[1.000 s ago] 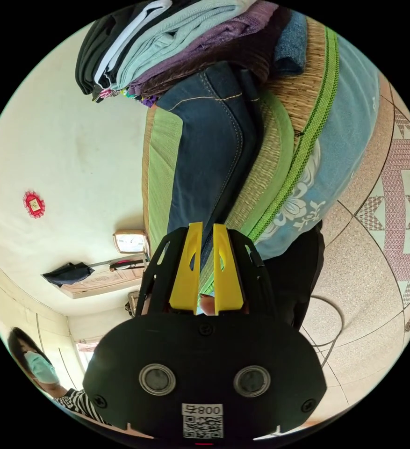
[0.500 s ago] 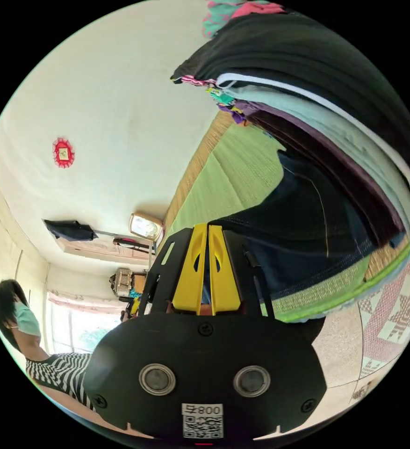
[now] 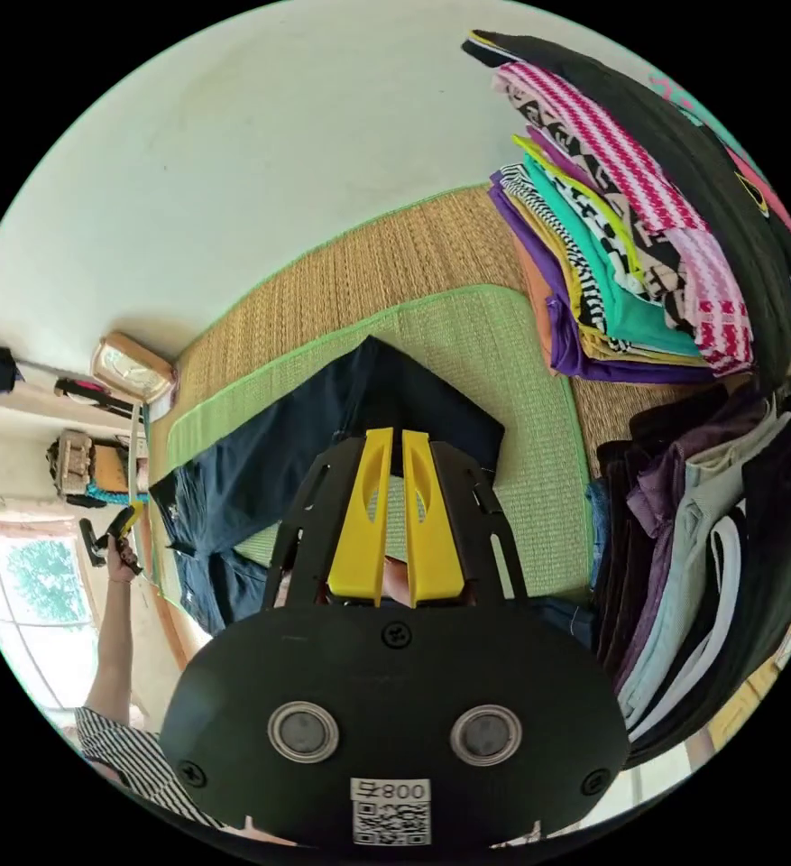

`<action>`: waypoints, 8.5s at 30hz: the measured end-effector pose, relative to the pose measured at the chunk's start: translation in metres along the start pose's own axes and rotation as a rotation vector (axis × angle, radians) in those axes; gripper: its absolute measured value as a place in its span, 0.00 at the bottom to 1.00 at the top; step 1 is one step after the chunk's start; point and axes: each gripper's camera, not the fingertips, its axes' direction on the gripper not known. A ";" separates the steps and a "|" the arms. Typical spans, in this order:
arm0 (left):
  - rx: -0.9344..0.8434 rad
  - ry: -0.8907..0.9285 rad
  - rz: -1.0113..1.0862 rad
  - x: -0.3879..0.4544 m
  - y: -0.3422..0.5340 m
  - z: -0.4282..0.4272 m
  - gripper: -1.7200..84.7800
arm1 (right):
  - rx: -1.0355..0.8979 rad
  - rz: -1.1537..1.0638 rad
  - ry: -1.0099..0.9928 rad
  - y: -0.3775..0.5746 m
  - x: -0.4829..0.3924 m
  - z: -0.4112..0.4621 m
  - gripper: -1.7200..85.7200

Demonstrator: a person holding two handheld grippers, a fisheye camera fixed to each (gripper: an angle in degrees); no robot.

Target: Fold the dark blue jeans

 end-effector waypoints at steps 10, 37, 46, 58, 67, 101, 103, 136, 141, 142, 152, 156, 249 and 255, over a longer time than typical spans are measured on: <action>-0.183 -0.124 -0.096 -0.007 0.097 0.044 0.03 | -0.273 -0.406 -0.025 0.125 -0.138 0.102 0.03; -0.118 -0.393 0.159 0.111 0.053 0.141 0.04 | -0.038 -0.381 0.094 0.138 -0.233 0.061 0.07; -0.202 -0.044 0.471 0.225 0.010 0.251 0.09 | 0.006 -0.475 0.490 0.043 -0.205 0.051 0.12; -0.323 0.175 0.672 0.331 -0.019 0.367 0.08 | -0.025 -0.591 0.487 0.045 -0.197 0.045 0.05; -0.319 0.337 0.793 0.408 -0.025 0.406 0.07 | 0.153 -0.576 0.214 0.058 -0.192 -0.066 0.02; -0.261 -0.284 0.188 0.129 0.084 0.222 0.05 | -0.026 -0.017 0.187 0.163 -0.060 0.003 0.07; -0.266 -0.364 0.146 0.110 0.091 0.212 0.03 | -0.032 0.000 0.192 0.156 -0.059 0.008 0.04; -0.034 -0.313 -0.111 -0.160 0.225 -0.049 0.07 | -0.122 -0.503 0.085 0.118 -0.354 0.167 0.04; 0.115 -0.072 -0.342 -0.240 0.271 -0.085 0.13 | -0.087 -0.670 -0.011 0.076 -0.449 0.196 0.09; 0.122 -0.063 -0.354 -0.246 0.274 -0.087 0.13 | -0.084 -0.694 -0.013 0.071 -0.461 0.200 0.10; 0.103 0.025 -0.390 -0.333 0.281 -0.104 0.09 | -0.083 -0.972 0.028 0.005 -0.655 0.291 0.13; 0.108 0.097 -0.393 -0.361 0.286 -0.113 0.05 | -0.052 -1.046 0.058 -0.025 -0.723 0.327 0.14; -0.371 -0.030 0.301 0.100 0.031 0.386 0.02 | 0.034 -0.117 0.473 0.265 -0.131 0.096 0.02; -0.298 0.142 0.455 0.175 0.019 0.421 0.04 | 0.104 -0.068 0.312 0.275 -0.095 0.050 0.03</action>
